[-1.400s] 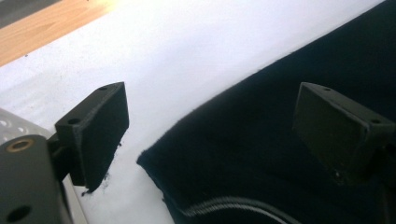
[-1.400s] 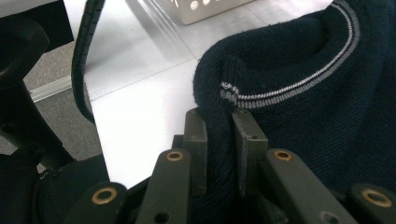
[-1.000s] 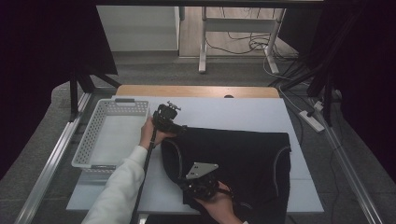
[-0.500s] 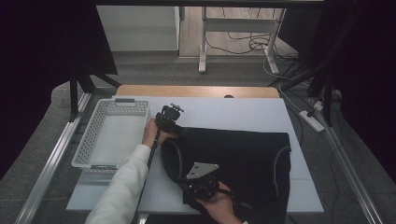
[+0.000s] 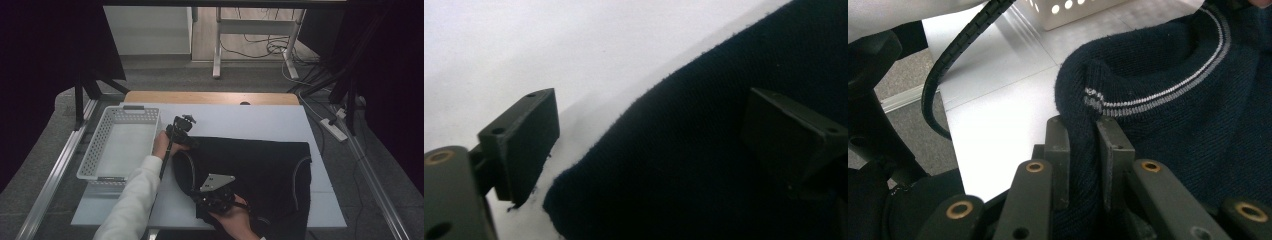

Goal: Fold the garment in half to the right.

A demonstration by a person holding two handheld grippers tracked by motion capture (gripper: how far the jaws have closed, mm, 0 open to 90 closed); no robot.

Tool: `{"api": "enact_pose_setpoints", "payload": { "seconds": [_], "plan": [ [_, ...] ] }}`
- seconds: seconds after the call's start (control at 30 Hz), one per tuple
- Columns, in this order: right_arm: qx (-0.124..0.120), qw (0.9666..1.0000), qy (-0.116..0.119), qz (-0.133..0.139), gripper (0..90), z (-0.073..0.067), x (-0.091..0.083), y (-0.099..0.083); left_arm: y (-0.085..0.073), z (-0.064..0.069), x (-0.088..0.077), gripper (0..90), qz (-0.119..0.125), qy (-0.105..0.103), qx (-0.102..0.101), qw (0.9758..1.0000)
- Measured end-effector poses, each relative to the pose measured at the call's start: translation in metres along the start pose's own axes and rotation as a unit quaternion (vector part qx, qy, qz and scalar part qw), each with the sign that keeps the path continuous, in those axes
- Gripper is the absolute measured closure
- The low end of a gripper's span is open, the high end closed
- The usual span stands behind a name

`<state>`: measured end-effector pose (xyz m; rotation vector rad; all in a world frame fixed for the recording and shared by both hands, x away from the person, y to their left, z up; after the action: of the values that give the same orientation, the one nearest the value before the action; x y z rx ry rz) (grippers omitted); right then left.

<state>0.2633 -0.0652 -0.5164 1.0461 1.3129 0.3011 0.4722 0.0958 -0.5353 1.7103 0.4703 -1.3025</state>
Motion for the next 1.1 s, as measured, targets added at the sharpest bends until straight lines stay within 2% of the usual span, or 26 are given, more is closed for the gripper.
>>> {"api": "enact_pose_setpoints", "payload": {
  "seconds": [0.17, 0.2, 0.3, 0.4, 0.47, 0.67, 0.77, 0.93, 1.1],
  "plan": [
    [0.0, 1.0, -0.001, 0.003, 77.5, 0.001, -0.002, 0.0, -0.003, -0.001, -0.002, 29.1, 0.006, -0.041, -0.017, 0.999],
    [0.001, 1.0, 0.0, 0.005, 77.5, 0.001, -0.002, 0.001, -0.004, 0.0, -0.002, 30.8, 0.007, -0.043, -0.016, 0.9989],
    [0.002, 1.0, -0.002, 0.007, 77.4, 0.002, -0.003, 0.001, -0.004, 0.003, -0.006, 43.5, 0.005, -0.054, 0.0, 0.9985],
    [0.002, 0.9999, -0.002, 0.01, 77.5, 0.002, -0.004, 0.001, -0.004, 0.006, -0.008, 63.6, 0.005, -0.069, 0.01, 0.9975],
    [0.002, 0.9999, -0.003, 0.011, 77.5, 0.002, -0.004, 0.001, -0.004, 0.008, -0.009, 71.7, 0.004, -0.07, 0.017, 0.9974],
    [0.002, 0.9999, -0.004, 0.016, 77.5, 0.003, -0.006, 0.001, -0.005, 0.012, -0.013, 76.6, 0.01, -0.061, 0.034, 0.9975],
    [0.0, 0.9998, -0.008, 0.019, 77.5, 0.003, -0.008, 0.002, -0.006, 0.01, -0.022, 77.2, 0.032, -0.07, 0.03, 0.9965],
    [0.002, 0.9992, -0.013, 0.037, 77.6, 0.003, -0.013, 0.004, -0.007, 0.009, -0.048, 77.7, 0.075, -0.081, 0.039, 0.9931],
    [-0.001, 0.9981, -0.019, 0.059, 77.6, 0.003, -0.022, 0.006, -0.007, 0.008, -0.071, 78.1, 0.115, -0.092, 0.041, 0.9883]
  ]
}}
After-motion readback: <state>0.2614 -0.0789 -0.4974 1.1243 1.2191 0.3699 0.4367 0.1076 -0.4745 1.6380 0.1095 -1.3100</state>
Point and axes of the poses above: each handheld gripper's, and its own axes: x roughly forward along the jaws, y roughly out of its top, z roughly to its right, the point moved 2 cm from there along x, roughly forward along the jaws, and after that the axes turned 4 degrees about x, right-handed, at the moved point
